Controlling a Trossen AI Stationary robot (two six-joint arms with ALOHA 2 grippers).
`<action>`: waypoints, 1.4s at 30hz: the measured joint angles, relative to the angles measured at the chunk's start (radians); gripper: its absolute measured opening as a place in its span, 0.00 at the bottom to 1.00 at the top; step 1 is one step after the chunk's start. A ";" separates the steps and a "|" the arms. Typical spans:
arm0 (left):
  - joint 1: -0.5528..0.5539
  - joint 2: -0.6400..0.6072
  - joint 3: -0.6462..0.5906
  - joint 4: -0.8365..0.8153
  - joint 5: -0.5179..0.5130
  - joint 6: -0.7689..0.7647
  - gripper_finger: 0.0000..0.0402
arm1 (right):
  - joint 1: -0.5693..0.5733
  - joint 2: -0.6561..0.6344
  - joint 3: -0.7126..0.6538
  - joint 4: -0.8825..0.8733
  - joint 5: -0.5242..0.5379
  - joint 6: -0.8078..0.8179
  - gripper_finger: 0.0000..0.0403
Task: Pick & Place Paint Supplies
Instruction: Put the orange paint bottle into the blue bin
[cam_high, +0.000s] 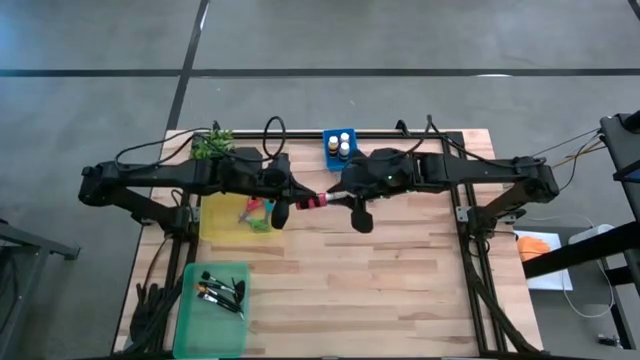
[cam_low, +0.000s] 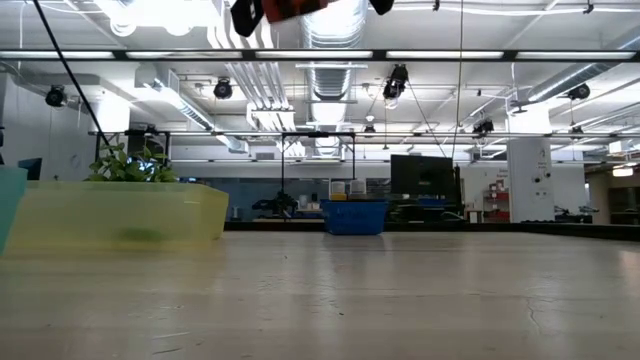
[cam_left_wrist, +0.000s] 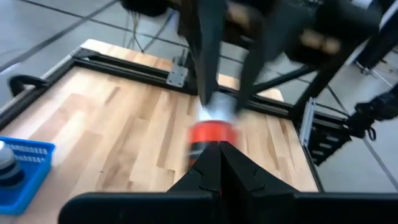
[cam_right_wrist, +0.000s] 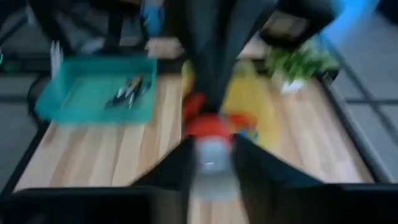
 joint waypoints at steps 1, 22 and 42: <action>-0.002 0.001 0.000 -0.002 0.004 0.001 0.01 | 0.000 0.000 0.000 0.025 0.004 0.007 0.18; -0.006 0.037 -0.050 -0.124 -0.054 0.083 0.17 | 0.053 -0.066 -0.001 -0.012 0.004 0.223 0.03; 0.014 0.377 -0.133 0.168 -0.104 0.157 0.40 | 0.082 -0.221 -0.029 -0.340 0.105 0.395 0.48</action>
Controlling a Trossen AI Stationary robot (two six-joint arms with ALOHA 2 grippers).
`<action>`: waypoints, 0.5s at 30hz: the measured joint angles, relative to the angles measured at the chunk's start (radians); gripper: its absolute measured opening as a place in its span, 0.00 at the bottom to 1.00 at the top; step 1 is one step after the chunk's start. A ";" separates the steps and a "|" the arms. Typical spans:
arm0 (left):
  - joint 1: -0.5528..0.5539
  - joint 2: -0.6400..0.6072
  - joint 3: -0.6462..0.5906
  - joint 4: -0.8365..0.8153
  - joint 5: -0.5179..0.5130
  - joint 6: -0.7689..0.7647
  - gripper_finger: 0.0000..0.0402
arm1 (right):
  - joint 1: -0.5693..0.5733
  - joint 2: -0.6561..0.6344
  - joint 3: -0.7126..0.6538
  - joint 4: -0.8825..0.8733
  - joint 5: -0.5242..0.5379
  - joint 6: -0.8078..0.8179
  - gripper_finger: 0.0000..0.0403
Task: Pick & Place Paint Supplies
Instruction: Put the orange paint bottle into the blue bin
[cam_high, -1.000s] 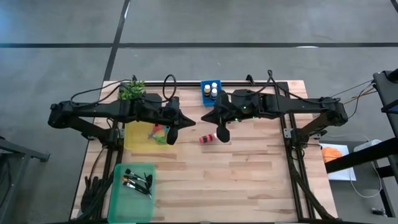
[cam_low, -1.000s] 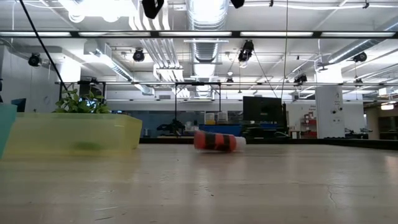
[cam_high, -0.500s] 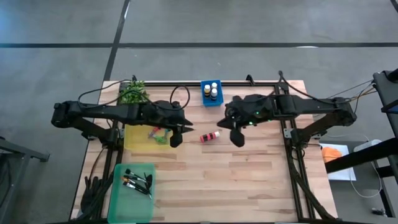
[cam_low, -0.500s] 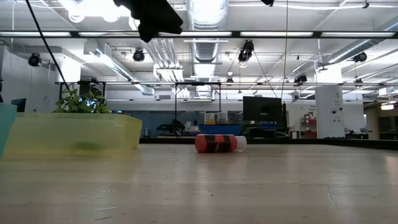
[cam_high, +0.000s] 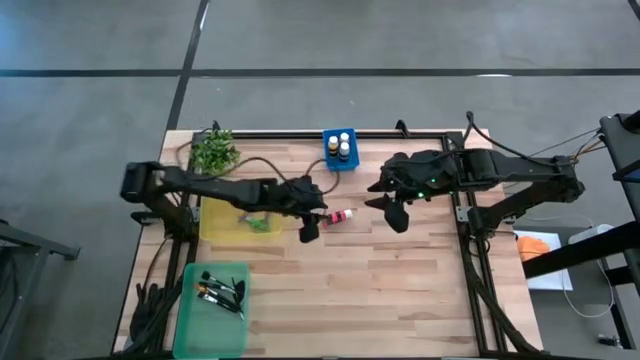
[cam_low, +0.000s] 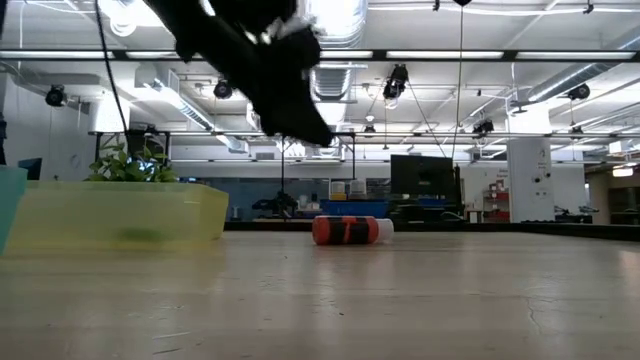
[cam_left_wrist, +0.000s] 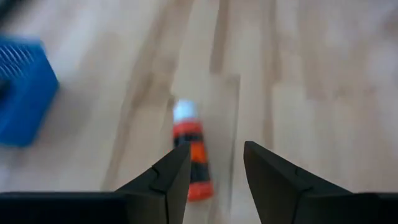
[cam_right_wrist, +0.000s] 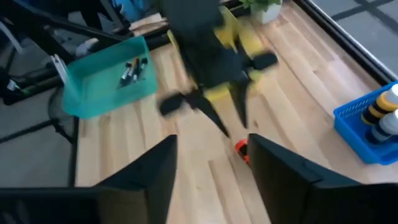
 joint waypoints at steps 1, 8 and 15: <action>0.003 0.037 0.008 -0.008 0.010 0.001 0.40 | 0.004 -0.006 0.000 0.001 0.000 0.012 0.50; 0.008 0.238 0.101 -0.053 0.083 0.038 0.43 | 0.016 -0.023 0.000 -0.034 -0.002 0.048 0.63; 0.010 0.278 0.130 -0.042 -0.041 0.050 0.55 | 0.017 -0.040 0.000 -0.044 -0.003 0.067 0.65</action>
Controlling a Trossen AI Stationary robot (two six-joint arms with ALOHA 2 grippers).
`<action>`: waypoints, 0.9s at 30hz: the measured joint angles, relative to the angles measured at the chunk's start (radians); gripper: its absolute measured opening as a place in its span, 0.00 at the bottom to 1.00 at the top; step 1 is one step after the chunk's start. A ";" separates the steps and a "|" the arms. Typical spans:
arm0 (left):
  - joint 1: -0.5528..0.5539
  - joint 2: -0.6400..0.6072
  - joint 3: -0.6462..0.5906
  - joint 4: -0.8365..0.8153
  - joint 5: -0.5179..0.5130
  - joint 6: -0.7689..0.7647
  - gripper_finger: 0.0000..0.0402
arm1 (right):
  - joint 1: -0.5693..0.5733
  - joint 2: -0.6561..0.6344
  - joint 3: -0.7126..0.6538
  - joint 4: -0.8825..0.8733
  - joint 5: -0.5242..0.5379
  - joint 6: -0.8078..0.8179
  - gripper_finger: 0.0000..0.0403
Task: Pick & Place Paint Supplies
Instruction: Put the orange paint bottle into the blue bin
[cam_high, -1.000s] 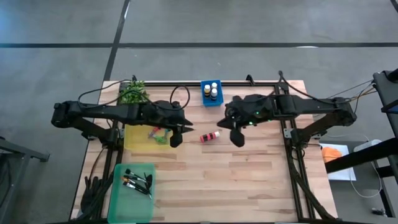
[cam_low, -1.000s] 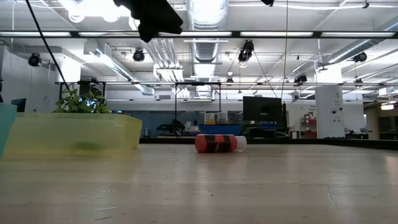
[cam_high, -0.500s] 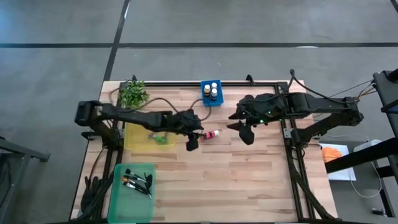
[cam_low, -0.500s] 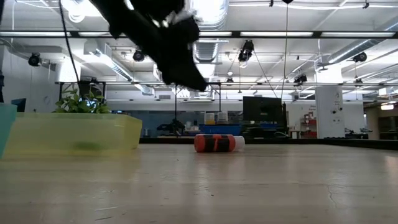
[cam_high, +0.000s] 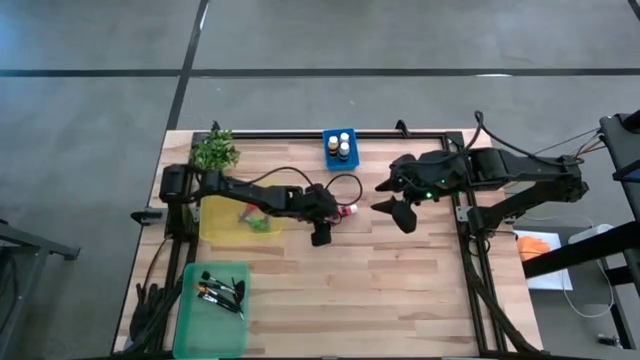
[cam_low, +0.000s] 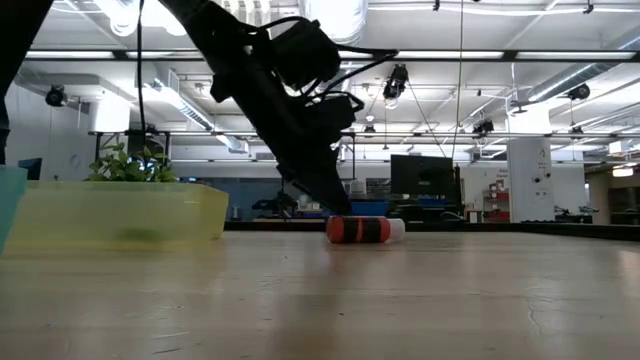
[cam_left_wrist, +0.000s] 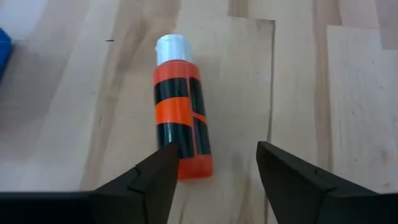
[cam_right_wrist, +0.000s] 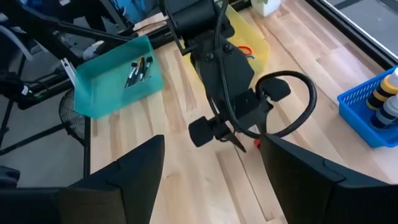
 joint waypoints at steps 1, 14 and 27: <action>0.000 -0.007 -0.002 -0.001 -0.006 0.000 0.57 | 0.000 -0.002 0.000 0.002 0.000 0.000 0.65; 0.090 0.076 0.038 0.089 0.049 0.081 0.64 | 0.000 -0.003 0.000 0.004 -0.001 -0.012 0.65; 0.055 0.104 0.001 0.041 0.082 0.034 0.62 | 0.000 -0.015 0.000 0.005 0.004 -0.006 0.65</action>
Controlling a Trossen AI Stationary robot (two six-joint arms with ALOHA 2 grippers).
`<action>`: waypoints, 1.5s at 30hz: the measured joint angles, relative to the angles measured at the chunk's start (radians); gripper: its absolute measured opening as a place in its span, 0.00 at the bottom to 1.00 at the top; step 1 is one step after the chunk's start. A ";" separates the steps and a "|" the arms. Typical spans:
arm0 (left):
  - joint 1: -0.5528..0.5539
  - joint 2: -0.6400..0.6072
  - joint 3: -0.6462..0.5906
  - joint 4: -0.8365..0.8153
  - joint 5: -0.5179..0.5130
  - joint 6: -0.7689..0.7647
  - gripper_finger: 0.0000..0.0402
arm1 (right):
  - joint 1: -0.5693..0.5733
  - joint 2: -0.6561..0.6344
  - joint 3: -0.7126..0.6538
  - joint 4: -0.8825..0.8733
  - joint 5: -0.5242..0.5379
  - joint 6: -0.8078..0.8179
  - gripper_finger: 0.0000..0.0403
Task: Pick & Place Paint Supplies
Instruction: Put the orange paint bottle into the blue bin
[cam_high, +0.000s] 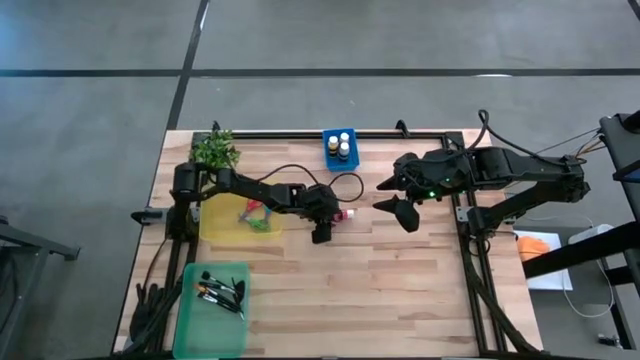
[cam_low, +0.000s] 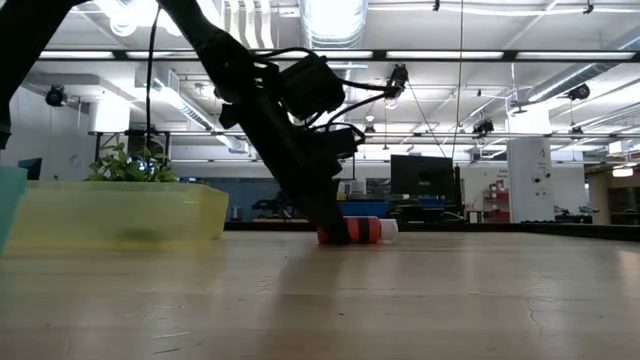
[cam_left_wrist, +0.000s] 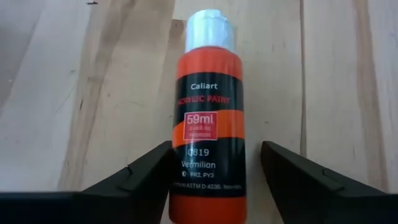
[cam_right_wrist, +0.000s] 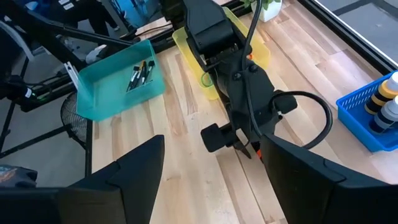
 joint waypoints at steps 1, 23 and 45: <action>0.000 0.000 -0.002 0.000 0.000 -0.003 0.60 | 0.000 0.000 0.000 0.000 0.001 -0.001 0.65; 0.104 -0.446 0.002 0.213 0.493 -0.127 0.34 | -0.006 -0.054 0.002 0.321 0.006 -0.241 0.65; 0.079 -0.538 0.024 0.104 0.463 -0.133 0.34 | -0.074 0.103 0.026 0.180 0.003 -0.338 0.65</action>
